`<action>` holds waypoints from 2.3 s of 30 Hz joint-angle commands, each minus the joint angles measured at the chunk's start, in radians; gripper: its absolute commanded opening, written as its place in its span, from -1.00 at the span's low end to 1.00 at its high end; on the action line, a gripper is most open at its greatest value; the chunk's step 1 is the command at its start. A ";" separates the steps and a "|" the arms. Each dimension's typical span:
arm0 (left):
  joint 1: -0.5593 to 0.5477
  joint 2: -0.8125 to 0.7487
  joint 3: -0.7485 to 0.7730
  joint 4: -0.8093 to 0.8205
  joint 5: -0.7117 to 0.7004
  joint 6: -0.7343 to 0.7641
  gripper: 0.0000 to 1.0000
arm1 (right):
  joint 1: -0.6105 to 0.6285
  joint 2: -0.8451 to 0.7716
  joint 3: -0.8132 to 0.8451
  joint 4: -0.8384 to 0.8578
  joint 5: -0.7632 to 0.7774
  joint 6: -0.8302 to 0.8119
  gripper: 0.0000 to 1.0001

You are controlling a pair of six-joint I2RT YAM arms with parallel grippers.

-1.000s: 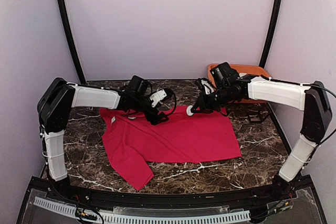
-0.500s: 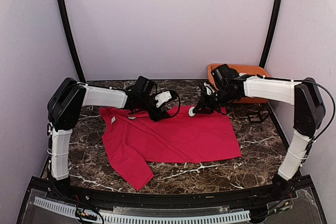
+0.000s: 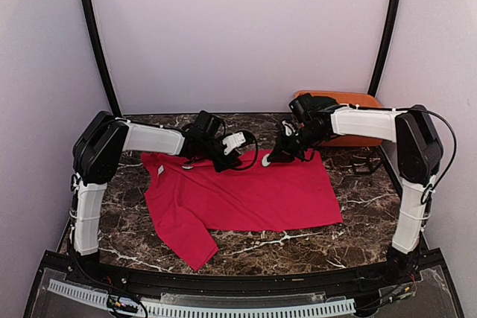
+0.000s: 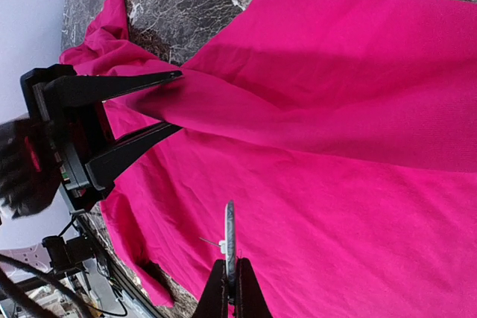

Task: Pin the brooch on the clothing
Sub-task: Pick up the flattened clothing from the center of the board.

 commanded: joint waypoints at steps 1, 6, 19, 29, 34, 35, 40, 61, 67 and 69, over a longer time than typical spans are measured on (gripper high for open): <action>-0.003 0.013 0.031 -0.015 0.043 -0.008 -0.50 | 0.004 0.046 0.055 -0.024 -0.030 0.042 -1.00; -0.003 0.014 0.039 -0.032 0.079 -0.013 -0.94 | 0.005 0.092 0.097 -0.041 -0.043 0.062 -1.00; -0.003 -0.026 -0.001 -0.031 0.200 0.006 -0.79 | 0.006 0.210 0.231 -0.104 -0.023 0.097 -1.00; -0.006 -0.028 -0.006 0.000 0.227 -0.016 -0.56 | 0.006 0.228 0.244 -0.105 -0.028 0.101 -1.00; -0.015 -0.022 -0.007 -0.002 0.207 0.004 -0.39 | 0.006 0.214 0.231 -0.105 -0.042 0.108 -1.00; -0.018 -0.021 -0.007 -0.004 0.200 0.010 -0.36 | 0.006 0.209 0.224 -0.105 -0.048 0.111 -1.00; -0.025 -0.019 -0.012 -0.001 0.183 0.023 -0.32 | 0.005 0.168 0.188 -0.102 -0.053 0.111 -1.00; -0.052 -0.007 -0.026 0.057 0.037 0.033 -0.58 | 0.001 0.145 0.087 -0.008 -0.110 0.174 -1.00; -0.053 -0.007 -0.026 0.059 0.036 0.032 -0.67 | 0.002 0.171 0.095 0.000 -0.120 0.196 -1.00; -0.054 -0.007 -0.025 0.059 0.038 0.030 -0.67 | 0.002 0.172 0.082 0.005 -0.128 0.199 -1.00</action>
